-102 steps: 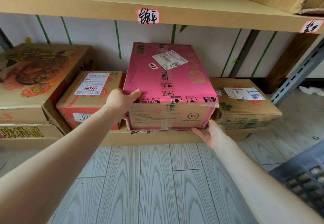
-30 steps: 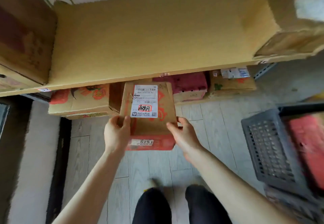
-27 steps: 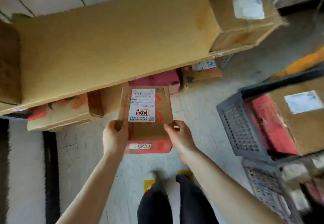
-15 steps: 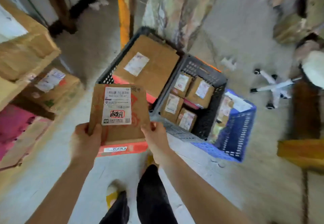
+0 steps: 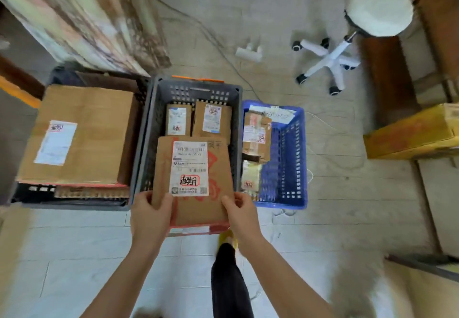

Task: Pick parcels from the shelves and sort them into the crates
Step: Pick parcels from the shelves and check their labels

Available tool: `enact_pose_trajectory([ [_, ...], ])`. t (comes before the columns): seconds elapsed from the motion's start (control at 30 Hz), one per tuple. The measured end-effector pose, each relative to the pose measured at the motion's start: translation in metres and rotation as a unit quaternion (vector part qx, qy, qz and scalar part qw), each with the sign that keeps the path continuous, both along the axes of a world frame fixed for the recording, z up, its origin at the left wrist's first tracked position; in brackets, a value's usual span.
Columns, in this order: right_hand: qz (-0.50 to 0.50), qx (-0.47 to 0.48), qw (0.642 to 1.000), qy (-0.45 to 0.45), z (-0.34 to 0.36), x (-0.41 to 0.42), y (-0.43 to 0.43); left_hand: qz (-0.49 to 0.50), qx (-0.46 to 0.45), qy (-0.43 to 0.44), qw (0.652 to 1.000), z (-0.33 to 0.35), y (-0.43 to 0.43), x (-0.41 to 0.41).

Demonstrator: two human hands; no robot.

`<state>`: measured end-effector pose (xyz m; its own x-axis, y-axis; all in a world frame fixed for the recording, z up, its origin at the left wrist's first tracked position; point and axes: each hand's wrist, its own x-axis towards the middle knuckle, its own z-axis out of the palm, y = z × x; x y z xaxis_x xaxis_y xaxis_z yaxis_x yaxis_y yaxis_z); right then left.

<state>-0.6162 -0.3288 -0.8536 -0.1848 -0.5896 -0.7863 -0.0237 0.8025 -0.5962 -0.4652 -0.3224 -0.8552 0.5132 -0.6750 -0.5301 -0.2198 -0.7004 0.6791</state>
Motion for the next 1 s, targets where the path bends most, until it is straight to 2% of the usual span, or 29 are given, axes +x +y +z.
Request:
enact_pose_trajectory([
  [0.23, 0.008, 0.025, 1.000, -0.010, -0.011, -0.063, -0.056, -0.040, 0.073, 0.022, 0.996, -0.017, -0.051, -0.055],
  [0.37, 0.023, 0.048, 0.999, -0.008, -0.027, -0.056, -0.069, -0.038, 0.098, 0.040, 0.994, -0.028, -0.062, -0.047],
  [0.5, 0.029, 0.031, 0.999, 0.001, -0.053, -0.033, -0.095, -0.052, 0.114, 0.075, 0.989, -0.046, -0.096, -0.019],
  [0.6, 0.027, 0.027, 0.999, 0.034, -0.081, -0.018, -0.129, -0.077, 0.113, 0.135, 0.981, -0.068, -0.138, -0.008],
  [0.7, 0.014, 0.008, 0.998, 0.068, -0.126, -0.015, -0.174, -0.110, 0.095, 0.148, 0.978, -0.109, -0.189, -0.008],
  [0.83, 0.016, -0.036, 0.990, 0.133, -0.192, -0.014, -0.242, -0.133, 0.064, 0.151, 0.977, -0.179, -0.249, -0.010],
  [1.0, 0.084, -0.049, 0.967, 0.234, -0.263, -0.014, -0.279, -0.168, 0.059, 0.099, 0.979, -0.254, -0.284, -0.018],
])
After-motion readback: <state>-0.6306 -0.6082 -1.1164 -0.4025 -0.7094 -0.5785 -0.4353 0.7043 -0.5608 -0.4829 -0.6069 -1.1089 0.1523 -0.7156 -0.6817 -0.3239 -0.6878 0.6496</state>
